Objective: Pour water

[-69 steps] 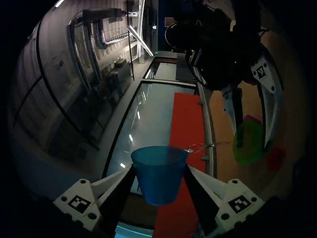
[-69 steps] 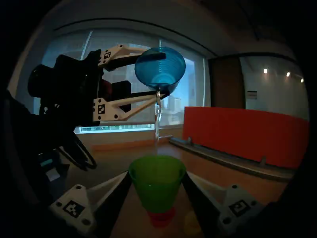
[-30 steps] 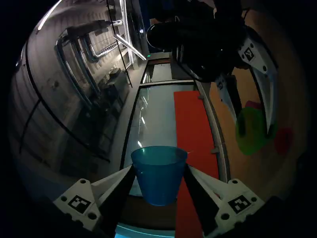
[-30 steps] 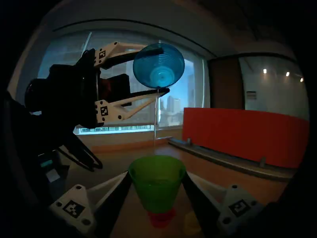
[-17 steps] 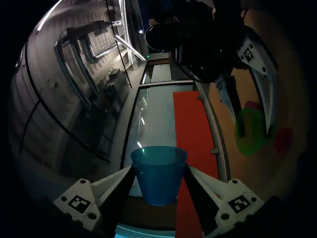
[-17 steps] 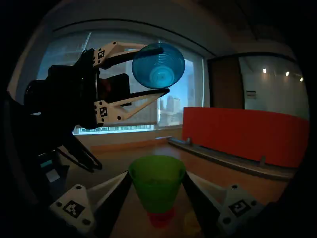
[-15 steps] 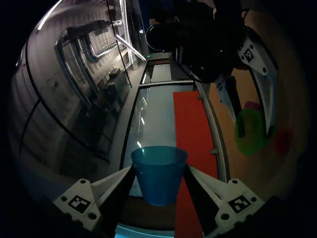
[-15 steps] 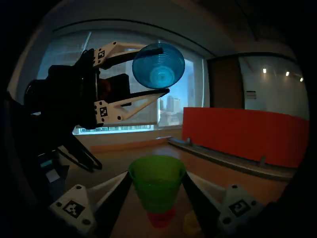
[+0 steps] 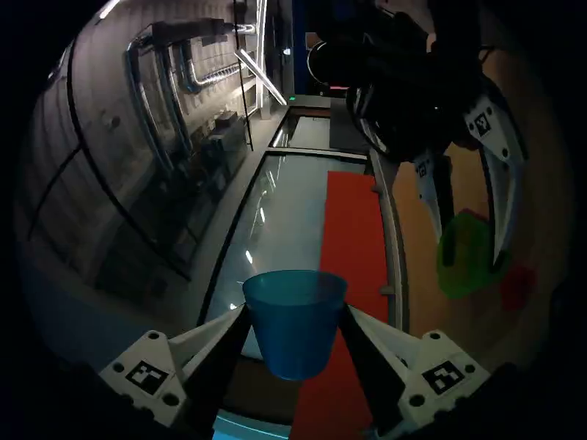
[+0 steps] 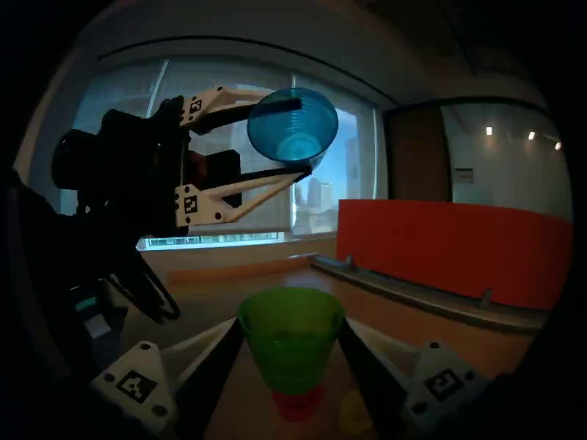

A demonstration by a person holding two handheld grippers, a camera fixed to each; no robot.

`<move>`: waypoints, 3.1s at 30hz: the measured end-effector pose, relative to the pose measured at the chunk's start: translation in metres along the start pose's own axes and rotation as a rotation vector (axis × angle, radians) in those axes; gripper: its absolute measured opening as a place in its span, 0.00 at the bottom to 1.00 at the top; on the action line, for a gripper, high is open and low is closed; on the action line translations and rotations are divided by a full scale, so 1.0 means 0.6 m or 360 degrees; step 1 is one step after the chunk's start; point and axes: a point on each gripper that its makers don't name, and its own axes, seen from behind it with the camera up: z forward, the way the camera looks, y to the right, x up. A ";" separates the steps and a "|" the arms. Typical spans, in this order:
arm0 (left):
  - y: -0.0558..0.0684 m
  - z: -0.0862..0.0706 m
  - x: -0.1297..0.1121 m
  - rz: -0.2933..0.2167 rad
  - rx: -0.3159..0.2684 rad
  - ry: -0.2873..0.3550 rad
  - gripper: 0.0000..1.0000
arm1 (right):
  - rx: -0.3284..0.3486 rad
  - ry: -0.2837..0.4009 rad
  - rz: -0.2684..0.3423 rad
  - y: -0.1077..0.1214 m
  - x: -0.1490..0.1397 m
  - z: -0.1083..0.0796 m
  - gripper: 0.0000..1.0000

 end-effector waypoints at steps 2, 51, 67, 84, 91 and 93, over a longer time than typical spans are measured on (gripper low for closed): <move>0.003 0.001 -0.003 -0.0076 -0.0008 -0.0007 0.83 | -0.0003 0.0001 -0.0001 0.001 0.001 0.000 0.90; 0.022 0.002 -0.098 -0.2125 -0.0091 -0.0096 0.83 | -0.0056 0.0041 -0.0018 0.015 0.028 -0.014 0.90; 0.061 -0.034 -0.125 -0.2176 -0.0090 -0.0174 0.83 | -0.0112 0.0006 -0.0031 0.026 0.020 -0.037 0.90; 0.132 -0.096 -0.141 -0.2168 -0.0112 -0.0271 0.83 | -0.0256 -0.0028 0.0008 0.060 0.001 -0.114 0.90; 0.165 -0.109 -0.134 -0.2135 -0.0186 -0.0308 0.84 | -0.0275 -0.0035 0.0037 0.066 -0.002 -0.127 0.91; 0.174 -0.112 -0.133 -0.2134 -0.0209 -0.0323 0.84 | -0.0278 -0.0043 0.0035 0.067 -0.004 -0.129 0.91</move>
